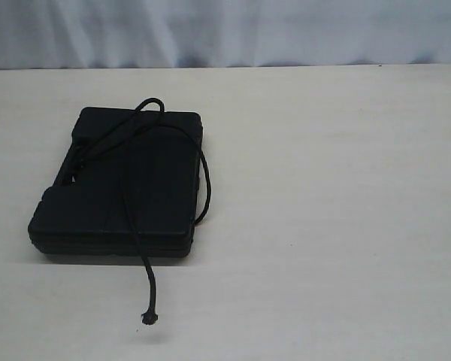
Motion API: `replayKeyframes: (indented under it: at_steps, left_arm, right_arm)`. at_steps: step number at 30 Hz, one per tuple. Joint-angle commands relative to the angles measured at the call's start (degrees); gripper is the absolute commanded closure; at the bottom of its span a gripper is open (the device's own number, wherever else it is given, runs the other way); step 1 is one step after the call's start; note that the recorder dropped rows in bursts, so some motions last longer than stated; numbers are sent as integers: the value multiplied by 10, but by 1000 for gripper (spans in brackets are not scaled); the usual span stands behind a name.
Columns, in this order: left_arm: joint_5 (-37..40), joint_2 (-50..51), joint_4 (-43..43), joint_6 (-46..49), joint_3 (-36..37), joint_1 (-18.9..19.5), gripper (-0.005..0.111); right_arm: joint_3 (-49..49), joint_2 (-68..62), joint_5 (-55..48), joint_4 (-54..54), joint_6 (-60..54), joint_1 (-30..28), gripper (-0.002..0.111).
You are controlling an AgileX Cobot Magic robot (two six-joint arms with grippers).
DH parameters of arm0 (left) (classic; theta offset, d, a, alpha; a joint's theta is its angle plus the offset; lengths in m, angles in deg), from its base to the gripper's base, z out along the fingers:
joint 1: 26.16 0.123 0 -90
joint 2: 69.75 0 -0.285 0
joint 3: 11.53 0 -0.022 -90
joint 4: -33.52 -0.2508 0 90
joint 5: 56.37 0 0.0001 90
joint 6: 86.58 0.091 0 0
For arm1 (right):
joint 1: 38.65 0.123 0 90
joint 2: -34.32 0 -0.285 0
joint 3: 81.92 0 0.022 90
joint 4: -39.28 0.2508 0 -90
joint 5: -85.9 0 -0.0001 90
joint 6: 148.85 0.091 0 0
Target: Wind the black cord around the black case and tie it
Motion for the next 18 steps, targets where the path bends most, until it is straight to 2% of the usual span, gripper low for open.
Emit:
replayKeyframes:
  at_steps: [1,5,10,11,12,13,18]
  left_arm:
    - [-8,-3,9,-11,53,-3,107]
    - [-72,-3,13,-11,124,-3,107]
    - [-95,-3,8,-12,199,-3,107]
    - [-98,-3,7,-12,199,-3,107]
    - [-90,-3,7,-12,199,-3,107]
    - [-68,-3,-6,-12,199,-2,107]
    - [-64,-3,-3,-12,199,-2,107]
  right_arm:
    - [-31,2,44,53,-1,-1,104]
    - [-111,2,117,53,-1,-1,104]
    - [-190,2,125,52,-3,-1,104]
    - [-190,2,65,50,-3,-1,104]
    - [-190,2,54,47,-6,-1,104]
    - [-190,2,53,47,-6,-1,104]
    - [-190,2,52,47,-6,-1,104]
